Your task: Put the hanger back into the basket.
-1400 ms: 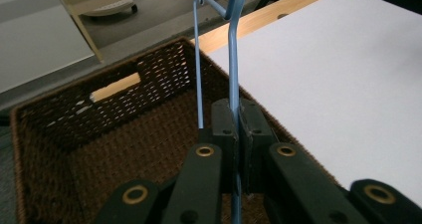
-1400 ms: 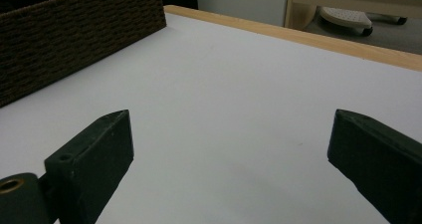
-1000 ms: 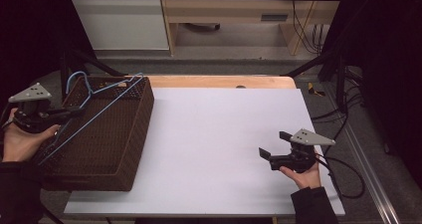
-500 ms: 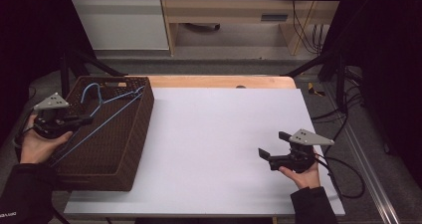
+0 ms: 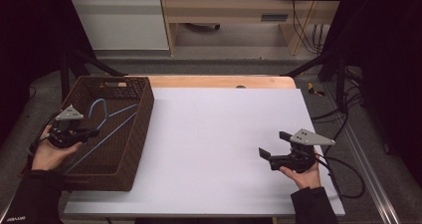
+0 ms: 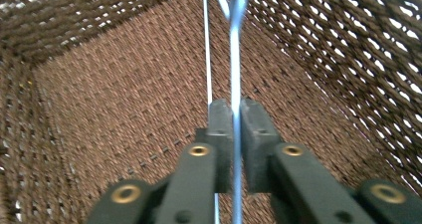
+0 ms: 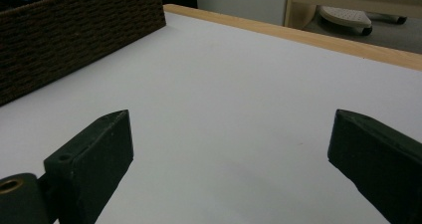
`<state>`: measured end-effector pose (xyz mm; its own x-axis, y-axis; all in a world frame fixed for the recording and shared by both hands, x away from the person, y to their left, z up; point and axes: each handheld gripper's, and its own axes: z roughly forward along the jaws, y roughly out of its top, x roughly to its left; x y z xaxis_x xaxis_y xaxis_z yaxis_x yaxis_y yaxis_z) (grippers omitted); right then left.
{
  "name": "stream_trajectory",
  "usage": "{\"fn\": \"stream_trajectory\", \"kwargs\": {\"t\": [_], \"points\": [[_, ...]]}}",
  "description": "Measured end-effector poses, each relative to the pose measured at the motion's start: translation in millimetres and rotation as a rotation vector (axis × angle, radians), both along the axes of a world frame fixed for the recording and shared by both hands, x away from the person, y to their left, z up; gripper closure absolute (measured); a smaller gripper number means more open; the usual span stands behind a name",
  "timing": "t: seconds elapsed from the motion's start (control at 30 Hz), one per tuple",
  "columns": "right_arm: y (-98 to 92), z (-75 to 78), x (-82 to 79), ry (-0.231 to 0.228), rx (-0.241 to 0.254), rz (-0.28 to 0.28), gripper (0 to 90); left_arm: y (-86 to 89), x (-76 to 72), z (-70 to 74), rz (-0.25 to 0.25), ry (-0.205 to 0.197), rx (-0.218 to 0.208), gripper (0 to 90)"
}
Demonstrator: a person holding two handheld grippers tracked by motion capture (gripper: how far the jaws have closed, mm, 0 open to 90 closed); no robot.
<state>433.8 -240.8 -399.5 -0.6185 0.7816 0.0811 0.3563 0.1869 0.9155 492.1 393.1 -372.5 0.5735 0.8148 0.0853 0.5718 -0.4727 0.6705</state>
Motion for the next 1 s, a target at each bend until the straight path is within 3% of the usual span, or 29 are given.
{"fn": "stream_trajectory", "kwargs": {"t": [0.1,0.23,0.3,0.47,0.63,0.77,1.0], "points": [[0.1,0.4,-0.3,0.001,-0.001,-0.001,4.4,2.8,-5.5,1.7,0.003,-0.016,-0.023,75.8],[0.7,0.8,-0.5,0.000,0.001,0.001,4.4,5.6,-14.9,8.1,0.018,-0.046,-0.096,67.2],[0.7,1.3,-0.9,0.002,0.003,0.001,4.3,4.5,-19.7,12.6,0.031,-0.068,-0.124,62.9],[-0.3,2.2,-1.3,-0.006,0.005,-0.001,4.3,-7.4,-33.9,24.7,0.010,-0.149,-0.215,49.2],[-0.7,3.5,-2.3,-0.010,0.011,-0.003,4.1,-28.7,-48.9,35.8,-0.006,-0.237,-0.300,34.3],[-1.3,4.7,-3.0,-0.014,0.012,-0.002,4.0,-49.8,-59.4,43.4,-0.042,-0.286,-0.334,26.0],[-3.3,7.4,-4.9,-0.022,0.018,-0.004,3.7,-90.7,-72.4,44.0,-0.111,-0.301,-0.362,17.5]]}}
